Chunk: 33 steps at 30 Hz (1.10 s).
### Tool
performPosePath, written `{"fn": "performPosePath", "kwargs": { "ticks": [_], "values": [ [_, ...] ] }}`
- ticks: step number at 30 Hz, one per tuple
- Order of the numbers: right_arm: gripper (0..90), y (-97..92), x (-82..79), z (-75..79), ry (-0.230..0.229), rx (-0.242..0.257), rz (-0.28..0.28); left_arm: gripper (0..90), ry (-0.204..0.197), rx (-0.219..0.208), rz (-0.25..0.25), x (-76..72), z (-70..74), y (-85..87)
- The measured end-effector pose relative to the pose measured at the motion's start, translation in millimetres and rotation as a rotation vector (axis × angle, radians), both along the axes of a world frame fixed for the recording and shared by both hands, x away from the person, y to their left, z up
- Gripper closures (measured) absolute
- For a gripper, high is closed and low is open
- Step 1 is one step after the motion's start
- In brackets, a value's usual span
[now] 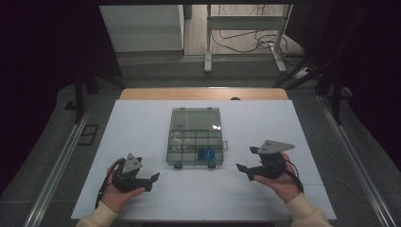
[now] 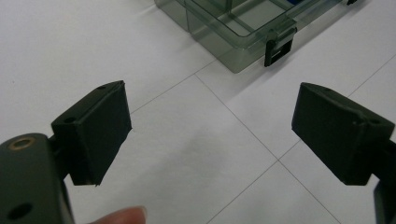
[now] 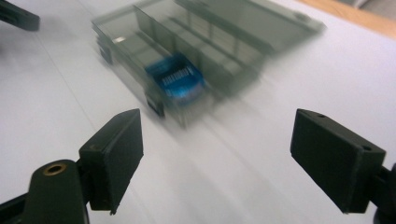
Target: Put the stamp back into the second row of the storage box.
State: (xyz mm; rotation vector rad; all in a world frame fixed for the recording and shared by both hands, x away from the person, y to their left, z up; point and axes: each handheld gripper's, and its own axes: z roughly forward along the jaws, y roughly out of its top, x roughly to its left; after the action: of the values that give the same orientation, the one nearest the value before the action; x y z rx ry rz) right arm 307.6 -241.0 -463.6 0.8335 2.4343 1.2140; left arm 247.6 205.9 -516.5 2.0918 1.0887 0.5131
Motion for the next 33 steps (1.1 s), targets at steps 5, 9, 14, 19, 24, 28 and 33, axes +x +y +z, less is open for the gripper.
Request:
{"fn": "performPosePath", "kwargs": {
  "ticks": [5,9,14,19,24,28,33],
  "values": [
    [17.4,-38.8,-14.5,-14.3,0.031,0.018,-0.084,12.1,0.002,-0.003,0.001,1.2,-0.1,0.0],
    [17.2,-64.7,-23.2,-22.1,0.039,0.030,-0.157,12.1,-0.001,-0.005,-0.004,1.2,0.2,0.0],
    [17.2,-81.3,-24.6,-23.5,0.008,0.044,-0.211,12.1,-0.004,-0.003,-0.005,1.1,0.6,0.1],
    [16.8,-70.8,-22.2,-29.3,0.004,0.017,-0.180,12.1,-0.008,-0.002,-0.006,0.4,1.1,-0.6],
    [16.6,-63.2,-21.0,-34.1,0.010,-0.016,-0.155,12.1,-0.006,0.002,-0.006,0.3,1.1,-0.8],
    [16.7,-66.2,-20.9,-32.7,0.007,0.001,-0.167,12.1,-0.007,0.002,-0.007,0.2,1.2,-0.7],
    [16.8,-69.4,-20.8,-32.6,0.007,0.009,-0.169,12.1,-0.007,0.000,-0.007,0.6,1.0,-0.8]
  ]
}}
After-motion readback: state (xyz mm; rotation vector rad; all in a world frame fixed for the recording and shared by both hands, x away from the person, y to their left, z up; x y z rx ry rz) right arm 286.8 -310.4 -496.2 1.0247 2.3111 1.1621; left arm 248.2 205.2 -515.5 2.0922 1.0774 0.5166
